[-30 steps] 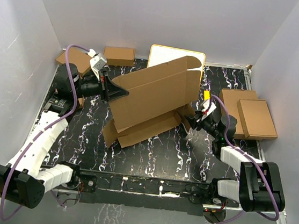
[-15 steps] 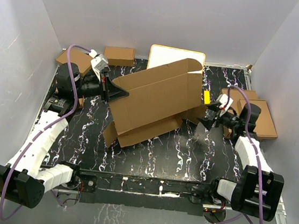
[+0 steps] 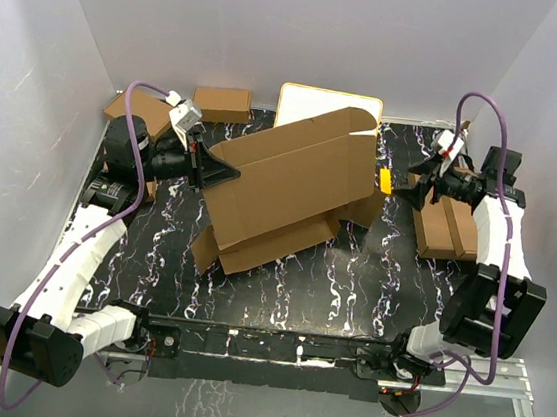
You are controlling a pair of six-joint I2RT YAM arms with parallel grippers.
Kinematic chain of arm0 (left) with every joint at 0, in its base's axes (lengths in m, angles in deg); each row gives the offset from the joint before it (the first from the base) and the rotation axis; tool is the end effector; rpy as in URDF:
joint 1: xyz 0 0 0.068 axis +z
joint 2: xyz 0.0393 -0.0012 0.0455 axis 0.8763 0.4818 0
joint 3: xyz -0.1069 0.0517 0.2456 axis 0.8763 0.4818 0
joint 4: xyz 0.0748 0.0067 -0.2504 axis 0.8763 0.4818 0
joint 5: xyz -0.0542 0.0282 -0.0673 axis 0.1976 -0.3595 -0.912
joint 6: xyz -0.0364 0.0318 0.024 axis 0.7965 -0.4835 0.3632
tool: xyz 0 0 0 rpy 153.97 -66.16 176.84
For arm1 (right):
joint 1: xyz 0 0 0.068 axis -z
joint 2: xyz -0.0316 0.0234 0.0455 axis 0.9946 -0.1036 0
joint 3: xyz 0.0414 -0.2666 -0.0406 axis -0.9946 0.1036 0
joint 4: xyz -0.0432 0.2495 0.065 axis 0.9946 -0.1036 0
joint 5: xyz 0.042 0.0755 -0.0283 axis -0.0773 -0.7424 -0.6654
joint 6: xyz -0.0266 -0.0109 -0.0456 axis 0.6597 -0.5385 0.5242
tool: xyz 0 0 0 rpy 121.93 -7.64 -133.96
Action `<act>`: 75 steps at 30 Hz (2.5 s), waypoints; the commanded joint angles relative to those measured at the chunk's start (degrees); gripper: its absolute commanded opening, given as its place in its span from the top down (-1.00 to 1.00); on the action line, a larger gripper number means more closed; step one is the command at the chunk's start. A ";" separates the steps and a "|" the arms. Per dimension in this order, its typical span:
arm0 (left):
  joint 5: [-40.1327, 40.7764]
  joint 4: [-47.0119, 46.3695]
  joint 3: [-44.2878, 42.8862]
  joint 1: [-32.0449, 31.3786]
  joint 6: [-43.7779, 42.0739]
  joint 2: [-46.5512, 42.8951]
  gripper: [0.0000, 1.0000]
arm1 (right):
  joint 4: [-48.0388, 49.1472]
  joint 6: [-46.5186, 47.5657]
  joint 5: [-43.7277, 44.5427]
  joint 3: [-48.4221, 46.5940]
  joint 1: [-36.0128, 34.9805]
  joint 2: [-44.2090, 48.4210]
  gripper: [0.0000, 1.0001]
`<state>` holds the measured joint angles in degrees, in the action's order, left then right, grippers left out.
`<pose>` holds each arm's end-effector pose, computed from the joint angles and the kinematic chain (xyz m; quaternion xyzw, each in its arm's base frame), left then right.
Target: Fold the paper box
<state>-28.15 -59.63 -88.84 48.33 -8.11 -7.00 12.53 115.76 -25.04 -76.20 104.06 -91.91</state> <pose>0.2215 -0.0809 0.4005 0.3204 0.6316 -0.4709 0.5261 0.2875 -0.0691 0.3050 -0.4157 0.6769 0.2659 0.5462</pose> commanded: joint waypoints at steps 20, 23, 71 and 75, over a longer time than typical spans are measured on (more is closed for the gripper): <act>-0.44 -0.07 -1.26 -0.20 0.31 -0.92 1.00 | -7.75 10.53 -8.25 -12.06 -9.77 -20.91 -0.49; -0.09 -0.19 -1.34 -0.22 0.37 -1.27 1.00 | -20.53 25.19 -10.17 -13.79 -9.98 -22.87 -0.74; -1.80 -3.83 -1.03 -0.15 4.03 -0.98 1.00 | 59.73 -28.51 3.09 27.93 -22.20 -0.04 0.03; -1.89 -3.63 -1.34 -0.15 4.13 -0.77 1.00 | 61.90 -29.01 3.69 27.76 -22.77 -1.54 0.12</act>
<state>-28.25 -63.01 -88.84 48.33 -4.57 -7.20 66.32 87.94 -20.27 -48.31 82.25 -92.45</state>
